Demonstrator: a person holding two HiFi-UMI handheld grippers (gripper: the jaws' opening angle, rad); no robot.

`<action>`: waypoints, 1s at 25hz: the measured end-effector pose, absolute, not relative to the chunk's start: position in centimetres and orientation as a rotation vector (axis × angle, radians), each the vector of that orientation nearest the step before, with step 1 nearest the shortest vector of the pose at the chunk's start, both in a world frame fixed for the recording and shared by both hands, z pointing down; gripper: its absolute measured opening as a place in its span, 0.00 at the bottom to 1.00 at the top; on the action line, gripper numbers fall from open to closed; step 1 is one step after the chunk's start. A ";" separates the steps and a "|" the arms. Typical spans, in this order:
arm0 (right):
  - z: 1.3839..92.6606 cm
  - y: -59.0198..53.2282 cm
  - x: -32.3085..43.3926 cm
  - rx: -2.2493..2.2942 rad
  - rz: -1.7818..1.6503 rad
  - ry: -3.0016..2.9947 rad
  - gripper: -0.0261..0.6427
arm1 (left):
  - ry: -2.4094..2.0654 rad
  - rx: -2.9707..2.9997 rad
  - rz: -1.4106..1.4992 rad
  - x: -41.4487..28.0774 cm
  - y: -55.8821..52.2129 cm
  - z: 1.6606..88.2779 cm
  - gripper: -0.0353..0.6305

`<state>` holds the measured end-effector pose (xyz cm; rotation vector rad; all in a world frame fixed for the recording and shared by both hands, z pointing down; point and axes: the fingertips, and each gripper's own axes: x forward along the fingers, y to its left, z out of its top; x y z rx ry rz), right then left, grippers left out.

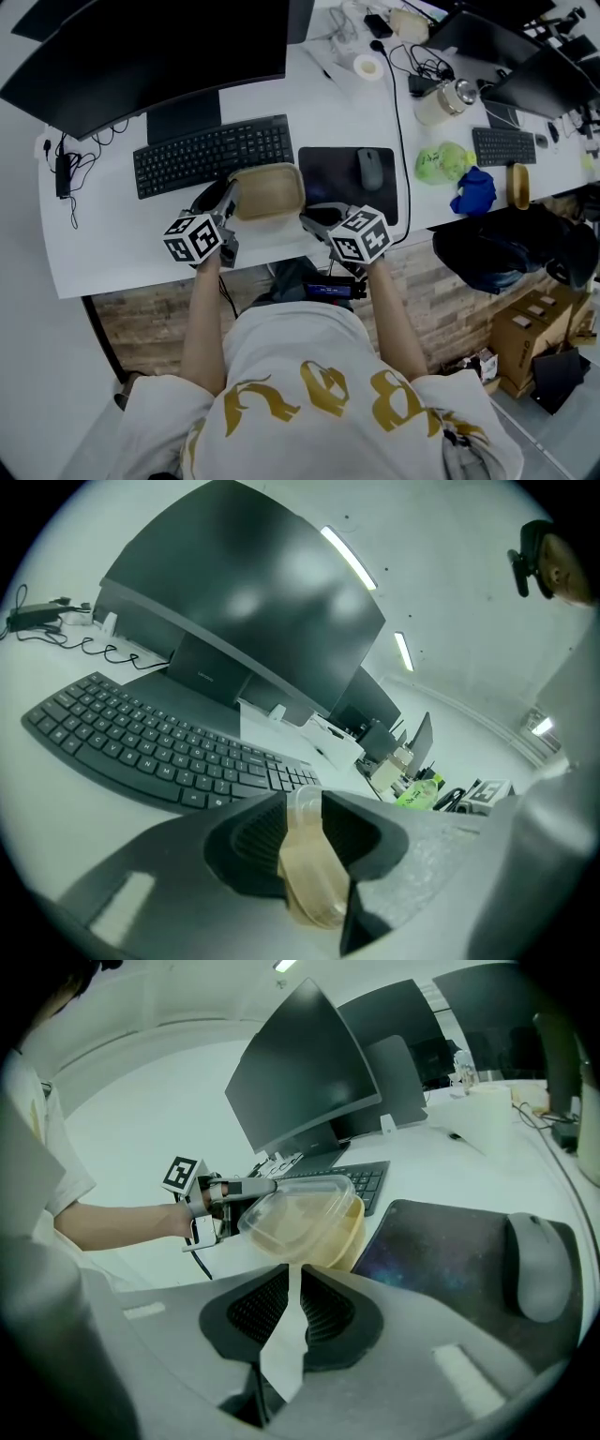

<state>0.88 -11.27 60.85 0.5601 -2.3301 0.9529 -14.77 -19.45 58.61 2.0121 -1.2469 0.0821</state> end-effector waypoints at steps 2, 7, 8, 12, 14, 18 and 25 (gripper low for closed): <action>60.5 -11.4 0.9 0.565 0.939 -2.334 0.14 | -1.249 2.017 0.078 -14.8 -19.5 58.3 0.23; 59.7 -11.4 0.9 0.582 0.917 -2.346 0.14 | -1.257 2.029 0.064 -14.8 -19.5 57.4 0.23; 59.5 -11.4 0.9 0.588 0.916 -2.351 0.14 | -1.259 2.030 0.060 -14.8 -19.5 57.2 0.23; 58.5 -11.4 0.9 0.608 0.911 -2.368 0.14 | -1.268 2.034 0.034 -14.8 -19.3 56.4 0.23; 58.1 -11.3 1.0 0.617 0.905 -2.376 0.14 | -1.271 2.040 0.020 -14.8 -19.2 55.8 0.23; 57.3 -11.1 0.8 0.634 0.895 -2.389 0.14 | -1.270 2.050 0.000 -15.0 -18.8 55.0 0.23; 55.6 -10.8 0.6 0.662 0.840 -2.407 0.13 | -1.275 2.075 -0.042 -15.4 -18.1 53.0 0.23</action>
